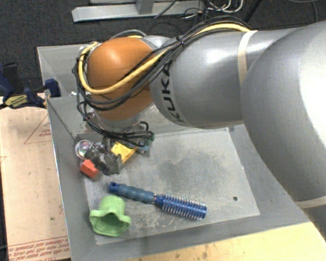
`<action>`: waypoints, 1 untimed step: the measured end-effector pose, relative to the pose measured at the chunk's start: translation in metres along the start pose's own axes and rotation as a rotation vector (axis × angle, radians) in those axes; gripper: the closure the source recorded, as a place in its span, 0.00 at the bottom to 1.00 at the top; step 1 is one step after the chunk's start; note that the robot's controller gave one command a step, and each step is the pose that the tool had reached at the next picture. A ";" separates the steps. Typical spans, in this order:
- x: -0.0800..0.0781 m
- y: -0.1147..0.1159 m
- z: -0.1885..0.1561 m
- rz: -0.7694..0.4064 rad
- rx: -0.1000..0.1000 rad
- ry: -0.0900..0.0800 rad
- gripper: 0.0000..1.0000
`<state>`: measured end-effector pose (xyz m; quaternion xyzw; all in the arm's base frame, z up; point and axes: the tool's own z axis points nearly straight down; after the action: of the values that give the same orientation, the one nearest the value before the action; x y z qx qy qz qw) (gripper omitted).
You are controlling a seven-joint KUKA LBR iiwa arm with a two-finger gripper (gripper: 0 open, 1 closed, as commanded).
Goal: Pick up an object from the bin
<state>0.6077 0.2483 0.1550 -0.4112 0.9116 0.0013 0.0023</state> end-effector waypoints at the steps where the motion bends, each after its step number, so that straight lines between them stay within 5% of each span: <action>1: -0.006 -0.019 -0.027 0.473 0.002 -0.002 1.00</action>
Offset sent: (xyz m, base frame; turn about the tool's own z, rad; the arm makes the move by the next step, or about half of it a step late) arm 0.0173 -0.0084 0.0261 0.4722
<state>0.6262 0.2403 0.1823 -0.1862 0.9825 0.0012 0.0032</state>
